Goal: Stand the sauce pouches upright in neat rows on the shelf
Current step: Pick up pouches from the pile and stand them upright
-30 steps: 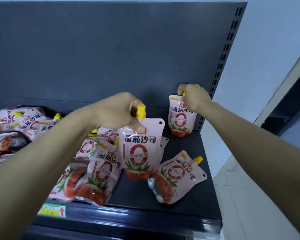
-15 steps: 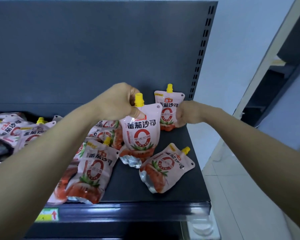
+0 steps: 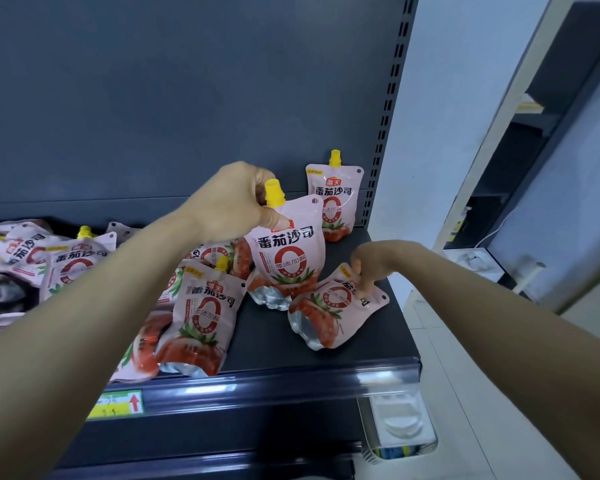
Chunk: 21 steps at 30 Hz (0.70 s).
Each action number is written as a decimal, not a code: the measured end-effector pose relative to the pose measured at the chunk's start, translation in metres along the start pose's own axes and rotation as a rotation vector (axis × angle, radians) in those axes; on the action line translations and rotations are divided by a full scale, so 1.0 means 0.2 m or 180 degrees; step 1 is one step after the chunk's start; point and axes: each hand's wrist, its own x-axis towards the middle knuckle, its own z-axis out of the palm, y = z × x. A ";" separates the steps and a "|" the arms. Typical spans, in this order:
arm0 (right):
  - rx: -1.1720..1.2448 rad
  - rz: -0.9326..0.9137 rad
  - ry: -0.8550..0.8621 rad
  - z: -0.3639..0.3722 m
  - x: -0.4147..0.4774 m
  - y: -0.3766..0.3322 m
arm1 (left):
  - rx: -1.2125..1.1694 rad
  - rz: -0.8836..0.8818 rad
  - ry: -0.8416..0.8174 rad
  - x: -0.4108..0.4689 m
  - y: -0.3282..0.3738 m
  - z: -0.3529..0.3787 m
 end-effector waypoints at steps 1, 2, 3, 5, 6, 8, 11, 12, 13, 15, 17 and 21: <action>0.0006 -0.0023 0.0054 0.01 0.00 0.00 | -0.0014 -0.0017 0.0002 -0.01 0.00 0.00; -0.0002 -0.0017 0.0104 0.02 0.00 0.00 | -0.0029 -0.0033 0.0007 -0.01 -0.01 0.00; -0.0020 0.0010 0.0158 0.03 0.00 0.00 | -0.0036 -0.0036 0.0014 -0.02 -0.01 0.00; 0.0036 0.0133 0.0210 0.06 0.01 0.02 | -0.0023 -0.0008 0.0028 -0.03 -0.02 -0.01; 0.0184 0.0214 0.0210 0.06 0.01 0.04 | -0.0020 0.0004 0.0036 -0.03 -0.02 -0.01; 0.0419 0.0281 0.0241 0.08 0.02 0.07 | -0.0022 0.0013 0.0043 -0.04 -0.03 -0.01; 0.0470 0.0322 0.0482 0.12 0.05 0.10 | -0.0024 0.0028 0.0015 -0.03 -0.03 -0.01; 0.0508 0.0325 0.0513 0.13 0.05 0.10 | -0.0008 0.0030 0.0011 -0.03 -0.03 0.00; 0.0540 0.0323 0.0528 0.13 0.05 0.11 | 0.0005 0.0034 0.0013 -0.03 -0.02 0.00; 0.0613 0.0336 0.0516 0.14 0.04 0.11 | 0.0005 0.0031 0.0027 -0.02 -0.02 0.00; 0.0692 0.0253 0.0476 0.13 0.02 0.11 | -0.0004 0.0032 0.0051 -0.02 -0.02 0.00; 0.1109 0.0070 0.0479 0.01 -0.02 0.14 | -0.0041 0.0041 0.0134 0.00 -0.03 0.00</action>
